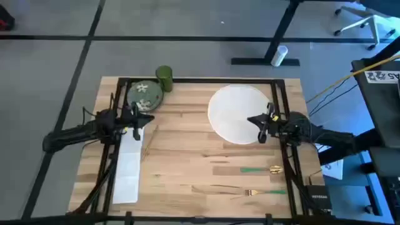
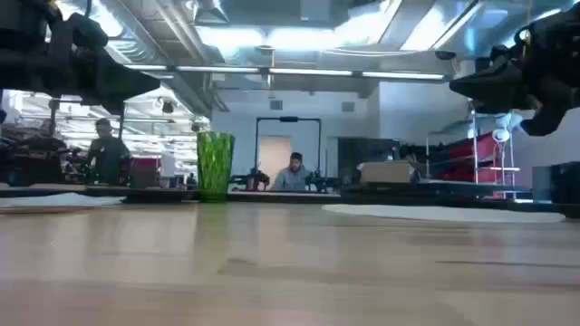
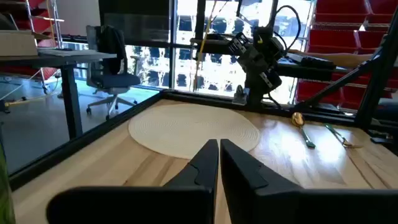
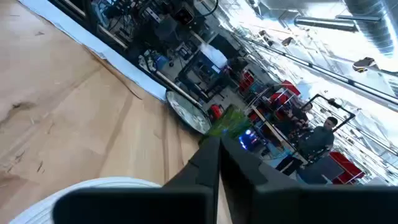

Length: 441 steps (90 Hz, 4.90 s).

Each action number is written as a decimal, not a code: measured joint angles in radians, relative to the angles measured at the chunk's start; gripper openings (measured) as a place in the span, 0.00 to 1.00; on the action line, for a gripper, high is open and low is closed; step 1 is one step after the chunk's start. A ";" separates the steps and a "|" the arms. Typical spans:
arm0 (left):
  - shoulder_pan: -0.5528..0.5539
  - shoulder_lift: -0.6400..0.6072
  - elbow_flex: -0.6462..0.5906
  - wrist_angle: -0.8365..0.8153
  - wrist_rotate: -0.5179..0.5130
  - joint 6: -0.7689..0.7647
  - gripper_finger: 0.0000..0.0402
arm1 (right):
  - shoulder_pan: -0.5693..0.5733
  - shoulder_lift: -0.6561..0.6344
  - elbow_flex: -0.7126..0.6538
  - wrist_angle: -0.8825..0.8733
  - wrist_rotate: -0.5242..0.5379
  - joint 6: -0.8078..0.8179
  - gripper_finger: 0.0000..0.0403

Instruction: Set table place

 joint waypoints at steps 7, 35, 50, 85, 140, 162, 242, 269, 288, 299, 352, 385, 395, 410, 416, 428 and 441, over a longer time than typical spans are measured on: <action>0.000 0.000 0.000 0.000 0.000 0.000 0.00 | 0.000 0.000 0.000 0.000 0.000 0.000 0.00; 0.000 0.000 0.000 0.000 0.000 0.000 0.00 | 0.000 0.000 0.000 0.000 0.000 0.000 0.00; 0.000 0.000 0.000 0.000 0.000 0.000 0.00 | 0.000 0.000 0.000 0.000 0.000 0.000 0.00; 0.000 0.000 0.000 0.000 0.000 0.000 0.00 | 0.000 0.000 0.000 0.000 0.000 0.000 0.00; 0.000 0.000 0.000 0.000 0.000 0.000 0.00 | 0.000 0.000 0.000 0.000 0.000 0.000 0.00; 0.000 0.000 0.000 0.000 0.000 0.000 0.00 | 0.000 0.000 0.000 0.000 0.000 0.000 0.00; 0.000 0.000 0.000 0.000 0.000 0.000 0.00 | 0.000 0.000 0.000 0.000 0.000 0.000 0.00; 0.000 0.000 0.000 0.000 0.000 0.000 0.00 | 0.000 0.000 0.000 0.000 0.000 0.000 0.00; 0.000 0.000 0.000 0.000 0.000 0.000 0.00 | 0.000 0.000 0.000 0.000 0.000 0.000 0.00; 0.000 0.000 0.000 0.000 0.000 0.000 0.00 | 0.000 0.000 0.000 0.000 0.000 0.000 0.00; 0.000 0.000 0.000 0.000 0.000 0.000 0.00 | 0.000 0.000 0.000 0.000 0.000 0.000 0.00; 0.000 0.000 0.000 0.000 0.000 0.000 0.00 | 0.000 0.000 0.000 0.000 0.000 0.000 0.00; 0.000 0.000 0.000 0.000 0.000 0.000 0.00 | 0.000 0.000 0.000 0.000 0.000 0.000 0.00; 0.000 0.000 0.000 0.000 0.000 -0.003 0.00 | 0.000 0.000 0.000 0.000 0.000 0.000 0.00; 0.000 0.000 0.000 0.000 0.000 -0.026 0.00 | 0.000 0.000 0.000 0.000 0.000 0.000 0.00; 0.000 0.000 0.000 0.000 0.000 -0.054 0.00 | 0.000 0.000 0.000 0.000 0.000 0.000 0.00; -0.002 0.001 0.000 0.014 0.000 -0.104 0.00 | 0.000 0.000 0.000 0.000 0.000 0.002 0.00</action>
